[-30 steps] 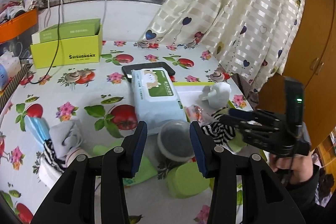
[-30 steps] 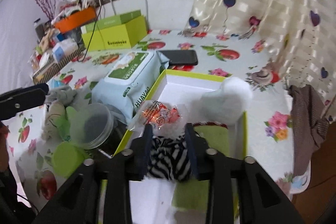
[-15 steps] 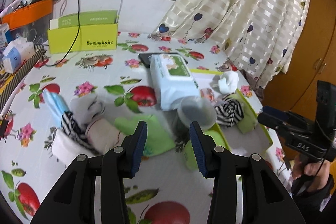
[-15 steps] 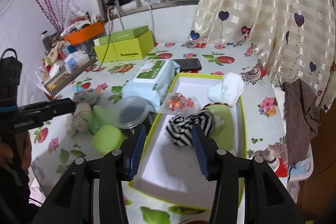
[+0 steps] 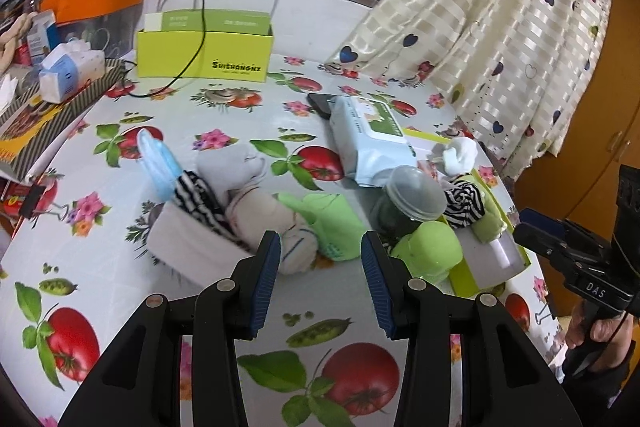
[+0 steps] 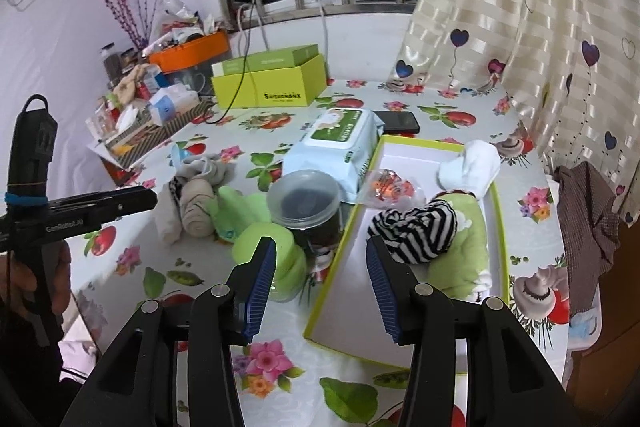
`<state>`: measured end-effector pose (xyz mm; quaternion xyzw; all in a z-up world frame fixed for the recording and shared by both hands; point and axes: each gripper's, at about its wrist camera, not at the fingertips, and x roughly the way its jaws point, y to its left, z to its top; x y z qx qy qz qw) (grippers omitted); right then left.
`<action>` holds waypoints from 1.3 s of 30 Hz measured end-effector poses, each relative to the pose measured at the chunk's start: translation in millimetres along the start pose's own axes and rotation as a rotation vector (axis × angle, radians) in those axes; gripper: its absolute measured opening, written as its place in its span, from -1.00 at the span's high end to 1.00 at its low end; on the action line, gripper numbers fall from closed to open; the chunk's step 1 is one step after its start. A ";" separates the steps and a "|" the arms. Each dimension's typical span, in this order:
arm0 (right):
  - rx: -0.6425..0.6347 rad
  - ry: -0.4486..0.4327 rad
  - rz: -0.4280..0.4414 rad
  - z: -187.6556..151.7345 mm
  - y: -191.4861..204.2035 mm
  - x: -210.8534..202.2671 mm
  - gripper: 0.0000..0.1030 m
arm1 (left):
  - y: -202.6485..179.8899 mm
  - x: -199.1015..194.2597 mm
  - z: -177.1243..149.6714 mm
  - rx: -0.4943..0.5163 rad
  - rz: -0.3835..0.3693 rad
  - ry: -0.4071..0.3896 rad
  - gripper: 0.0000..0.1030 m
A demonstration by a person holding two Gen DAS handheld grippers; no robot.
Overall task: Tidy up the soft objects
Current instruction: 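Withdraw both tools from the tray back toward the pile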
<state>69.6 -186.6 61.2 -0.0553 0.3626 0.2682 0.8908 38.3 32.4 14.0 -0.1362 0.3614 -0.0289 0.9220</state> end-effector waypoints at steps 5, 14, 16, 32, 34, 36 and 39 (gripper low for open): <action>-0.019 -0.003 0.015 0.7 9.1 -1.4 0.10 | 10.9 -1.6 -3.4 -0.024 0.024 0.003 0.16; -0.046 -0.004 0.039 3.1 18.9 0.1 0.10 | 34.1 -4.7 -9.1 -0.086 0.079 -0.003 0.16; -0.054 -0.003 0.049 4.0 22.3 1.4 0.09 | 41.2 -4.1 -9.8 -0.107 0.095 -0.002 0.16; -0.155 0.020 0.138 16.4 65.8 25.5 0.09 | 83.3 23.5 -24.3 -0.297 0.144 0.051 0.16; -0.163 0.025 0.140 17.4 69.2 28.5 0.09 | 81.1 26.5 -23.4 -0.307 0.139 0.046 0.10; -0.168 0.027 0.143 18.3 72.0 30.5 0.09 | 77.3 31.7 -21.7 -0.307 0.140 0.041 -0.07; -0.173 0.032 0.147 19.1 74.8 34.1 0.09 | 69.9 43.5 -19.6 -0.289 0.136 0.061 -0.08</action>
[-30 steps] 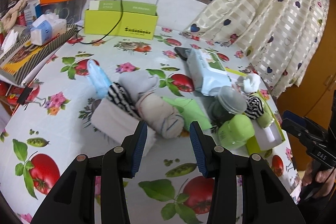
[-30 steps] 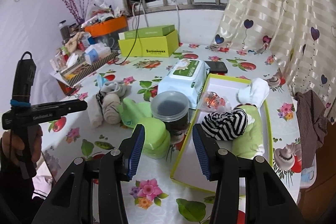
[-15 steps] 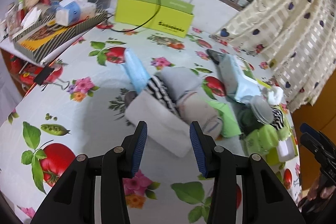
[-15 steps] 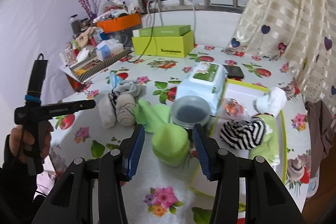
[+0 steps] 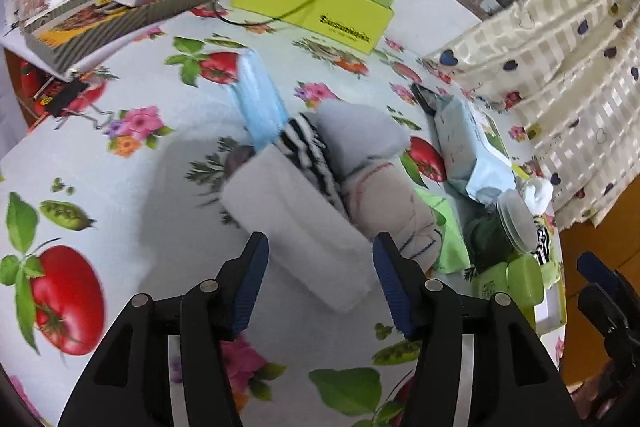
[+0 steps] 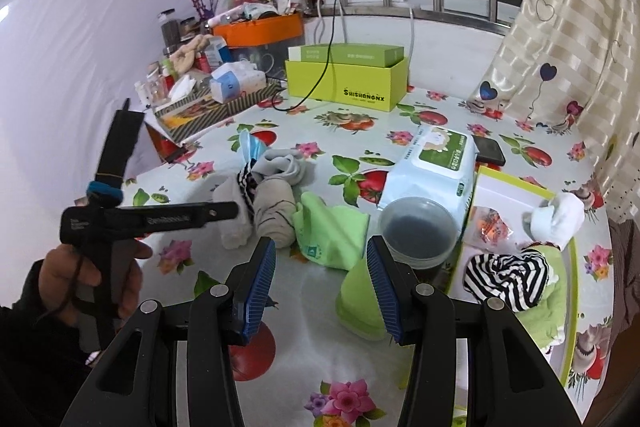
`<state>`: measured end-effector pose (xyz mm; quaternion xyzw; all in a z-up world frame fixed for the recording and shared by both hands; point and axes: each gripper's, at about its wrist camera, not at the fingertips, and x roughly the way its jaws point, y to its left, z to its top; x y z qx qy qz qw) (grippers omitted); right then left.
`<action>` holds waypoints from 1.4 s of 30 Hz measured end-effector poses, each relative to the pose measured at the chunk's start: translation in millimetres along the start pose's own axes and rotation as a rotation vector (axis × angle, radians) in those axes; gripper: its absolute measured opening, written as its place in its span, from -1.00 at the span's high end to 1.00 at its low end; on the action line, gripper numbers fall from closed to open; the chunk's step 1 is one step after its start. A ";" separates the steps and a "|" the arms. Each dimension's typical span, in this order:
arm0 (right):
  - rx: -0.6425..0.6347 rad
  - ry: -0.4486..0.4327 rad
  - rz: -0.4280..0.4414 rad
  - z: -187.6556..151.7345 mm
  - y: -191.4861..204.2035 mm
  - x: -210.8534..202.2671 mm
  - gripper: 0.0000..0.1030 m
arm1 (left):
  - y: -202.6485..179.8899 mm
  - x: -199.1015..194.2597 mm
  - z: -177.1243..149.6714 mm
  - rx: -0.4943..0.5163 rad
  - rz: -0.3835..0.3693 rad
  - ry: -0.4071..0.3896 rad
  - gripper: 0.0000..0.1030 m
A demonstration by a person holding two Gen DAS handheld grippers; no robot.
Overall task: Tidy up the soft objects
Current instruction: 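Withdraw both tools from the tray back toward the pile, then grasp the rolled white sock with red-blue stripes with the right tool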
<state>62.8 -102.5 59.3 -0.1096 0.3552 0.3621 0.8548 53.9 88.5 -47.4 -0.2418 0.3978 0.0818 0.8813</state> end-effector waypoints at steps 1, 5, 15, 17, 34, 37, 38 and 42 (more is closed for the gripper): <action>-0.002 0.002 0.002 0.2 0.6 1.2 0.09 | -3.5 5.2 -0.4 0.018 0.017 0.004 -0.08; -0.016 0.009 0.011 1.8 5.1 6.0 0.09 | -4.0 13.4 -3.0 0.051 0.063 0.021 -0.09; -0.053 0.025 0.057 12.3 21.1 24.8 0.09 | 39.1 -23.2 -8.2 0.047 0.190 -0.009 -0.09; -0.062 0.044 0.078 14.0 27.7 35.2 0.09 | 46.1 -30.2 -8.5 0.038 0.193 -0.026 -0.09; -0.050 0.277 0.078 13.4 39.3 127.1 0.09 | 40.5 1.2 9.5 0.056 0.097 -0.016 -0.09; -0.047 0.267 0.084 17.1 40.0 131.5 0.09 | 38.4 5.0 10.3 0.067 0.097 -0.013 -0.09; -0.054 0.263 0.082 18.9 41.9 133.4 0.09 | 37.6 6.0 11.2 0.071 0.094 -0.012 -0.09; -0.064 0.259 0.074 23.0 44.8 142.7 0.09 | 40.4 6.2 12.7 0.079 0.092 -0.009 -0.09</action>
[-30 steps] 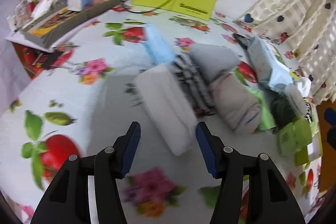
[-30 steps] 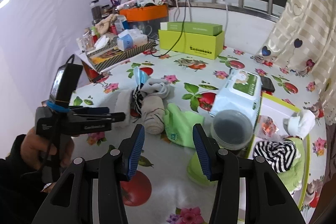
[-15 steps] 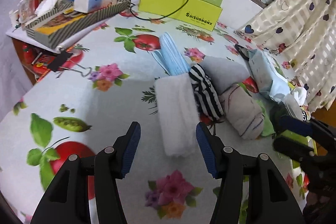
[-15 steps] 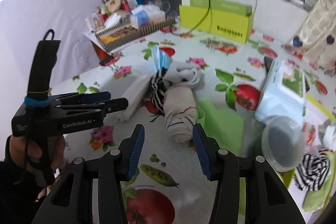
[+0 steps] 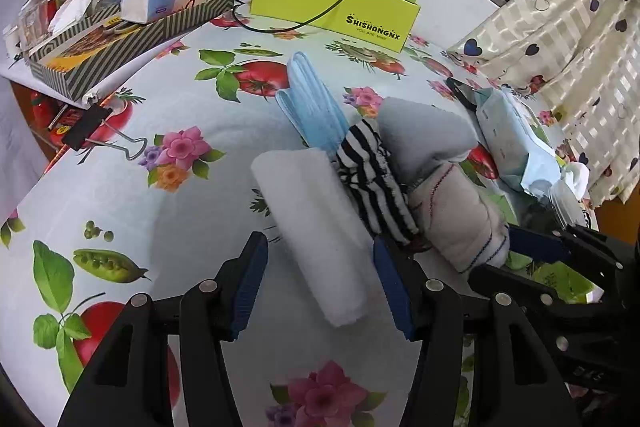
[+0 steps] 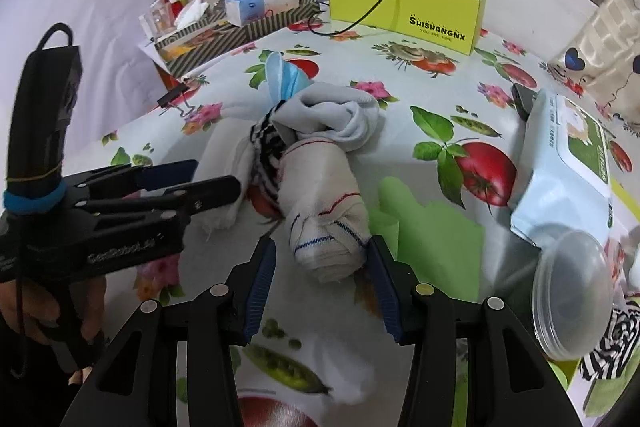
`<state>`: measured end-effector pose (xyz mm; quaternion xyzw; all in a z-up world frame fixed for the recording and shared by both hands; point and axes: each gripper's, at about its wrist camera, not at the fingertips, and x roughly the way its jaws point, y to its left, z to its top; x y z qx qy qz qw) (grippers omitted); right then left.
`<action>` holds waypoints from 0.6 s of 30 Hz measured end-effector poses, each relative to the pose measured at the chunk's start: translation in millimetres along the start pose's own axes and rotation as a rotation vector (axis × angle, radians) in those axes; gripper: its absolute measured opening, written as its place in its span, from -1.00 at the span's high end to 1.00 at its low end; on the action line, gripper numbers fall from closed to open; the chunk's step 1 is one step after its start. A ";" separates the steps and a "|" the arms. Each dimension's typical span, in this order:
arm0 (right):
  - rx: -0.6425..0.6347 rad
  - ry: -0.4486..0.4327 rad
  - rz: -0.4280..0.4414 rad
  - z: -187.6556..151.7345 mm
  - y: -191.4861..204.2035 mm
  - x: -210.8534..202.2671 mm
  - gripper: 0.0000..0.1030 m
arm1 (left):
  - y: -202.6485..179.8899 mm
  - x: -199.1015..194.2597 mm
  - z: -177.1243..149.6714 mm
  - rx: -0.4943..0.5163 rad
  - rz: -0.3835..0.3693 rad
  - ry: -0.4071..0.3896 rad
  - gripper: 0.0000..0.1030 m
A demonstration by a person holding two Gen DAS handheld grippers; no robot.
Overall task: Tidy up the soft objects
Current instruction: 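Grasp the rolled white sock with red-blue stripes with the right tool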
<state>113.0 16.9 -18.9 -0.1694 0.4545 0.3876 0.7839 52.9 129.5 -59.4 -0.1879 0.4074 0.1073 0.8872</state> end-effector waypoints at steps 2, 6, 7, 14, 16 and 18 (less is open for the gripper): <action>-0.017 0.012 0.003 -0.5 3.3 1.2 0.09 | 5.7 -2.9 -1.2 -0.003 0.000 0.003 -0.09; -0.075 0.005 0.055 -3.3 16.4 -6.2 0.09 | 16.9 -9.6 -3.3 -0.017 0.020 0.002 -0.09; -0.077 -0.003 0.048 -2.2 17.1 -7.2 0.09 | 18.9 -10.5 -3.2 -0.021 0.023 -0.001 -0.09; -0.039 -0.013 0.008 11.2 12.4 8.7 0.09 | 17.2 -4.0 0.2 -0.009 0.033 -0.002 -0.09; -0.029 -0.010 0.017 12.5 11.0 12.9 0.09 | 14.7 -2.2 1.1 -0.005 0.027 -0.001 -0.09; -0.035 -0.019 0.017 13.7 11.8 13.9 0.09 | 12.1 0.0 2.3 0.005 0.037 -0.004 -0.09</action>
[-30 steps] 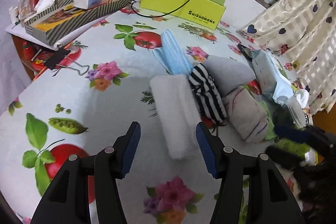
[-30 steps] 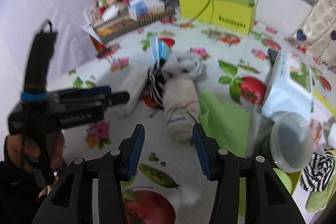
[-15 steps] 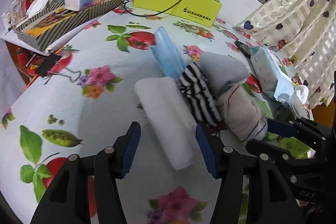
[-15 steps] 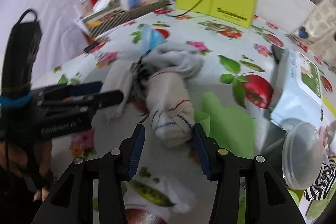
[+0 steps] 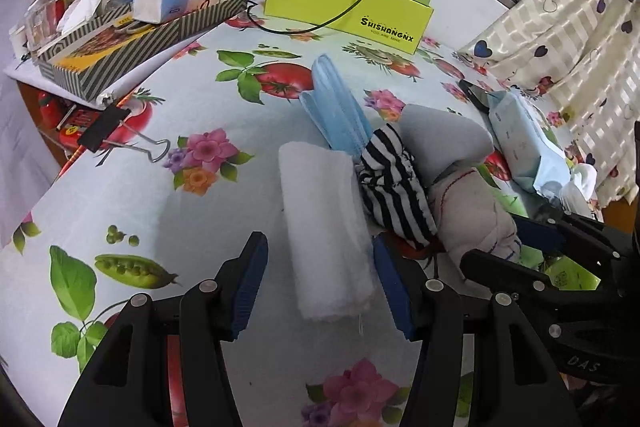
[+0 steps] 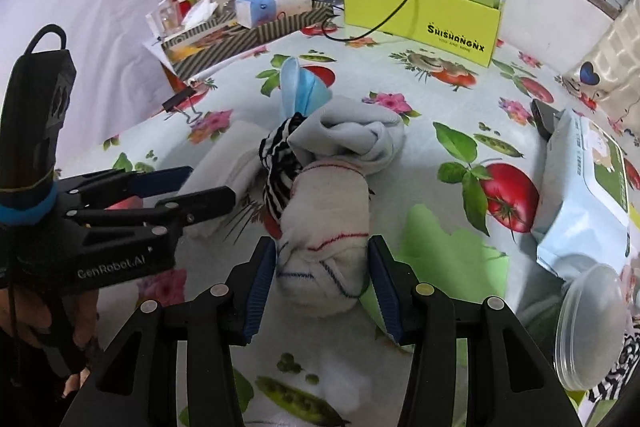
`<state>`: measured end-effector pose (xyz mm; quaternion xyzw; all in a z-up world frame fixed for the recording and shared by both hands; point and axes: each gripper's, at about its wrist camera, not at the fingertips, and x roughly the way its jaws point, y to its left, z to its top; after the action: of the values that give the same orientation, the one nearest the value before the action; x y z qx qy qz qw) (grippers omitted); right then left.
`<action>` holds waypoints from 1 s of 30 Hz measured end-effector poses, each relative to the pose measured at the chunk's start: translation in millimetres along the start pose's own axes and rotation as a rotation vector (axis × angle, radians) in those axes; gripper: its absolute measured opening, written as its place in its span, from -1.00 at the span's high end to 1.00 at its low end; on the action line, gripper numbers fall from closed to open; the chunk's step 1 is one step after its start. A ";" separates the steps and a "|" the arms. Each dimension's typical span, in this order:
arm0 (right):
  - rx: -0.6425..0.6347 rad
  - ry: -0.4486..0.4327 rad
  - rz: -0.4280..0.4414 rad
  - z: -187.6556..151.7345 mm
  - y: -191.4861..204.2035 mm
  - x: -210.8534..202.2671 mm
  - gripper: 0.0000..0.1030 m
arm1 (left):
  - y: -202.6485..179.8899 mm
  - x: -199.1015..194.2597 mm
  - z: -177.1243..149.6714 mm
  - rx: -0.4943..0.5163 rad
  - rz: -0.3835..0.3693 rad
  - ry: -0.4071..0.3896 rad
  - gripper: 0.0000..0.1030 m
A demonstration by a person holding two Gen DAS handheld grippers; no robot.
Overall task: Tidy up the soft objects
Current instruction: 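Grasp the rolled white sock with red-blue stripes with the right tool, then grasp the white folded towel with the left tool while the right holds the sock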
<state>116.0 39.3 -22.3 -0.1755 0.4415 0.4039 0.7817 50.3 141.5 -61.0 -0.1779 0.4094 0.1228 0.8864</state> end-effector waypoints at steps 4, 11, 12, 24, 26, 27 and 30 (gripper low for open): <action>-0.011 -0.011 -0.001 5.3 0.1 -0.4 0.09 | -9.8 6.8 2.6 0.067 0.050 -0.015 -0.09; -0.069 0.009 -0.016 10.8 5.8 7.7 0.15 | -9.6 6.7 0.4 0.107 0.054 -0.020 -0.09; -0.077 0.012 -0.020 9.8 7.0 7.6 0.17 | -9.3 6.1 -0.4 0.110 0.054 -0.020 -0.09; -0.060 -0.062 0.009 2.8 13.4 -21.3 0.22 | 3.5 -11.0 -10.1 0.035 0.030 -0.044 0.59; -0.054 -0.079 0.016 0.6 13.1 -28.9 0.22 | 6.3 -18.2 -12.0 0.021 0.025 -0.055 0.59; -0.048 -0.090 0.022 -1.1 12.8 -33.2 0.22 | 6.4 -21.4 -12.8 0.021 0.024 -0.061 0.59; -0.030 -0.123 0.036 -5.0 11.9 -45.9 0.22 | 4.0 -33.7 -14.3 0.024 0.019 -0.082 0.59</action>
<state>90.9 21.5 14.1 -0.1540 0.3896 0.4344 0.7973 17.8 136.7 -44.5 -0.1581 0.3760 0.1336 0.9032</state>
